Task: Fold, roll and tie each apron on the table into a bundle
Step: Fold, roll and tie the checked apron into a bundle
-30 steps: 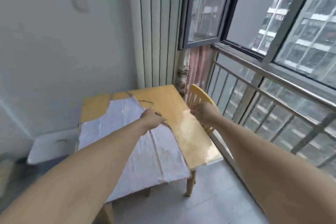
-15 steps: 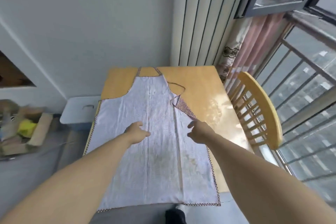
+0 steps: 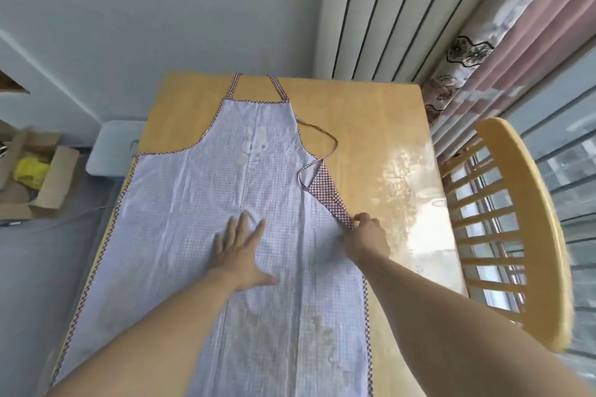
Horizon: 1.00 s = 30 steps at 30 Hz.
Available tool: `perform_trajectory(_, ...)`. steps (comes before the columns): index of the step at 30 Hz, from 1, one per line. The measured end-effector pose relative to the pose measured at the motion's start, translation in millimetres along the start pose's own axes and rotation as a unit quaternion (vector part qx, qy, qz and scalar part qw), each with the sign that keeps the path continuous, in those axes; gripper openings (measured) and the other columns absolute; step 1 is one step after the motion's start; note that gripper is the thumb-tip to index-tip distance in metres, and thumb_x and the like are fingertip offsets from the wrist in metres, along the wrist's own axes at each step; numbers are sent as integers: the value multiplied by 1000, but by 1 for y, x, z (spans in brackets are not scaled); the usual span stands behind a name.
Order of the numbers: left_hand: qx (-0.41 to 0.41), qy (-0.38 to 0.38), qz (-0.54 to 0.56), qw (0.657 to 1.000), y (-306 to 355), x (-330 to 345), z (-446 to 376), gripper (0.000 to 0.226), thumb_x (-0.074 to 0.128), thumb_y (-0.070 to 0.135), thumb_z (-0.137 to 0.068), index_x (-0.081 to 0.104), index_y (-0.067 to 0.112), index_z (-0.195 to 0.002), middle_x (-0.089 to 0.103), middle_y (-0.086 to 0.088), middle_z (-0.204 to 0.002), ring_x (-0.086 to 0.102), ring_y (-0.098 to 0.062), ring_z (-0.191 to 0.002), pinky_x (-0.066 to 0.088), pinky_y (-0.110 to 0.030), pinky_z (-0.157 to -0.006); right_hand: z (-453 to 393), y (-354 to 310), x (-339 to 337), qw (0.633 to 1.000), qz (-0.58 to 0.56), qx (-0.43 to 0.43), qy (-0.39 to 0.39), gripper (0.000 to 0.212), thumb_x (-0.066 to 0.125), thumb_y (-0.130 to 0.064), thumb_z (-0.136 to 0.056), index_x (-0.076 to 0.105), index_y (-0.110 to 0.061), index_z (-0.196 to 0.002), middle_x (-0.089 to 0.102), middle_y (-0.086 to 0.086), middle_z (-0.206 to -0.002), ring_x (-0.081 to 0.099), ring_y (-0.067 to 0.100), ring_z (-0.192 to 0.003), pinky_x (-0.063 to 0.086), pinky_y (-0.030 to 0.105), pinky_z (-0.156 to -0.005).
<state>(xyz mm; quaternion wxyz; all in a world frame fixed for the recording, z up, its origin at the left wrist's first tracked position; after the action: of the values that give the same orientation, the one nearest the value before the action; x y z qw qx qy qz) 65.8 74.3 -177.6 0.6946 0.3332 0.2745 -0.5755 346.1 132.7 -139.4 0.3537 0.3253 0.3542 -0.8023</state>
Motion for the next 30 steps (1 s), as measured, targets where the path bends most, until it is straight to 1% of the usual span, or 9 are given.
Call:
perform_trajectory(4, 27, -2, -9, 1000, 12, 2, -18, 146, 71, 85, -54, -34, 46, -147, -53, -2, -150, -49, -28, -138, -18, -56, -119, -27, 15, -3, 996, -78, 36, 11, 26, 54, -22, -93, 66, -29, -115, 69, 4, -105, 65, 27, -88, 56, 36, -83)
perform_trajectory(10, 58, -1, 56, 997, 88, 6, -34, 134, 67, 81, -69, -32, 41, -150, -49, -7, -153, -47, -33, -139, -19, -61, -117, -39, 38, -56, 977, -178, 37, 113, 31, 48, -24, -106, 69, -10, -123, 71, 16, -116, 64, 38, -105, 50, 38, -87)
perform_trajectory(13, 60, 30, 116, 991, 124, 14, -31, 118, 56, 75, -83, -34, 38, -150, -42, -3, -157, -41, -32, -144, -17, -57, -119, -31, 33, -91, 972, -179, 30, 149, 32, 44, -27, -108, 66, -9, -122, 67, 11, -102, 64, 32, -82, 45, 28, -69)
perform_trajectory(15, 42, 82, 156, 983, 121, 16, -24, 107, 53, 67, -90, -24, 33, -156, -33, -2, -162, -31, -28, -150, -13, -49, -123, -29, 23, -99, 979, -168, 27, 116, 28, 47, -27, -107, 68, -10, -111, 68, 8, -85, 61, 22, -59, 41, 22, -48)
perform_trajectory(18, 50, 156, 276, 947, 78, 18, -7, 87, 58, 43, -99, 4, 17, -162, -7, -4, -169, -6, -22, -156, 8, -42, -127, -18, -11, -88, 985, -163, 31, 33, 28, 58, -27, -100, 70, -6, -87, 63, 5, -64, 55, 21, -52, 42, 25, -51)
perform_trajectory(23, -36, 167, 511, 843, -14, -11, 10, 24, 55, 28, -103, 63, 16, -122, 67, -9, -121, 67, -30, -107, 55, -36, -81, 41, -116, -23, 989, -118, -61, -65, 25, 53, -25, -99, 62, -14, -79, 61, 6, -69, 53, 20, -57, 37, 24, -48)
perform_trajectory(25, -109, 60, 685, 718, -39, -16, 5, 36, 53, 47, -101, 68, 14, -100, 71, -14, -106, 70, -31, -86, 57, -34, -70, 76, -162, 17, 981, -96, -127, -106, 23, 51, -27, -101, 60, -16, -84, 66, 10, -82, 58, 22, -70, 46, 30, -59)
perform_trajectory(28, -118, -133, 823, 540, -63, -28, 5, 89, 48, 86, -81, 67, 11, -126, 66, -19, -127, 63, -38, -120, 46, -56, -107, 128, -206, 74, 954, -84, -160, -240, 30, 48, -42, -106, 62, -15, -110, 71, 12, -106, 66, 18, -66, 50, 23, -50)
perform_trajectory(30, -101, -161, 841, 507, -74, -39, 2, 94, 43, 85, -83, 56, 10, -139, 59, -17, -139, 52, -39, -133, 35, -58, -116, 146, -201, 99, 936, -18, -184, -299, 42, 44, -46, -107, 62, -13, -125, 71, 11, -113, 67, 10, -59, 55, 27, -51)
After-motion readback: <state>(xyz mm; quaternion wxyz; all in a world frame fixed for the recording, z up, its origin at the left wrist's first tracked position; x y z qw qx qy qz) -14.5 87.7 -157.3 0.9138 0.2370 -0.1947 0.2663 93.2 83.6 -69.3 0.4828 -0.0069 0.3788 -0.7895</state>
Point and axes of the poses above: each hand's wrist, its own z-axis away from the middle knuckle, its own x-axis out of the palm, y = z × x, the point moved 6 cm from there along -z, towards the middle knuckle
